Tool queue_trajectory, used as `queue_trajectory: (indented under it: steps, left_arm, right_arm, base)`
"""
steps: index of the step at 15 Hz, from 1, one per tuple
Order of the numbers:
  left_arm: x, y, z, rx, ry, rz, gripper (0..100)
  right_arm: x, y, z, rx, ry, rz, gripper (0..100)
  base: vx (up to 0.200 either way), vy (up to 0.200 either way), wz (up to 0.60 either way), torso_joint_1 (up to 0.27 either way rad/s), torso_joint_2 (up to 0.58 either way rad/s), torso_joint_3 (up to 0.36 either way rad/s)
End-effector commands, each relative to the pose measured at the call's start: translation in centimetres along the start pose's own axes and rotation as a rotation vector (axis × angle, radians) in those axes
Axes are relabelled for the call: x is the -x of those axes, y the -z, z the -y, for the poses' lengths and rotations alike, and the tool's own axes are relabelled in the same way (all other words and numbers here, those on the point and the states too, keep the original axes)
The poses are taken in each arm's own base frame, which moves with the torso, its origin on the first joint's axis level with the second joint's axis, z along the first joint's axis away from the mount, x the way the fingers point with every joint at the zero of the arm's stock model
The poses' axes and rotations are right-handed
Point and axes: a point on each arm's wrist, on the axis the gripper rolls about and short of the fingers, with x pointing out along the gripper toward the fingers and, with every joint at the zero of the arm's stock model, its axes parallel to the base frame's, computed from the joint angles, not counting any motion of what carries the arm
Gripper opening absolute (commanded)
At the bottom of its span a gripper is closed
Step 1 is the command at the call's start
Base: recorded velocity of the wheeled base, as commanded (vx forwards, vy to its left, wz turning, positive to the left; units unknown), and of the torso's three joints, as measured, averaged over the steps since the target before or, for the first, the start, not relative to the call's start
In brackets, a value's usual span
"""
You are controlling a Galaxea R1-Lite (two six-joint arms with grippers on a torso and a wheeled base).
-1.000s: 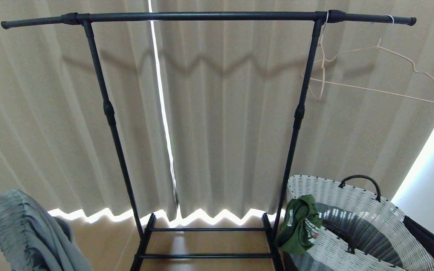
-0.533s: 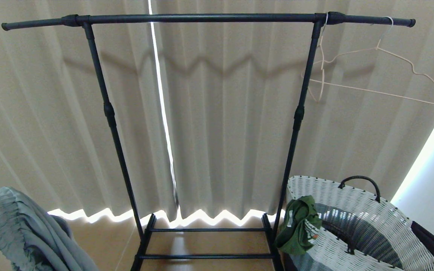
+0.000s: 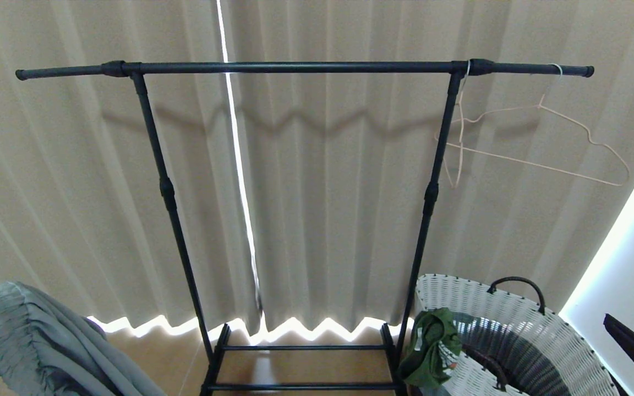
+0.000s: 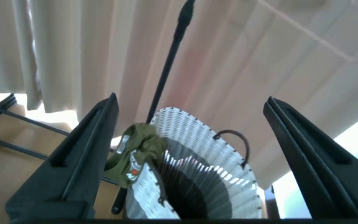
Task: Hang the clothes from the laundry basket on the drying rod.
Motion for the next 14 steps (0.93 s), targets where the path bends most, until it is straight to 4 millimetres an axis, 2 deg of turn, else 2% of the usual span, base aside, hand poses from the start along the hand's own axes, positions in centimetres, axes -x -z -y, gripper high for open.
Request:
queue_trajectory:
  steps: [1, 7, 12, 14]
  left_arm:
    - [-0.1, 0.0, 0.0, 0.004, 0.0, -0.002, 0]
    - [0.8, -0.4, 0.4, -0.004, 0.043, 0.062, 0]
    - [0.8, 0.2, 0.5, 0.001, 0.045, 0.042, 0]
    - [0.8, 0.3, 0.5, 0.002, 0.045, 0.041, 0]
  right_arm:
    - [-0.2, -0.1, 0.1, -0.002, 0.003, -0.006, 100]
    - [-1.2, 0.0, 0.4, -0.024, -0.008, -0.049, 100]
    - [-1.5, -0.1, 0.5, -0.061, -0.008, -0.058, 100]
    - [-1.5, -0.1, 0.5, -0.062, -0.008, -0.058, 100]
  base:
    - [0.0, 0.0, 0.0, 0.178, -0.47, -0.271]
    - [0.0, 0.0, 0.0, 0.209, -0.48, -0.281]
    - [0.0, 0.0, 0.0, 0.234, -0.51, -0.284]
    - [0.0, 0.0, 0.0, 0.122, -0.24, -0.129]
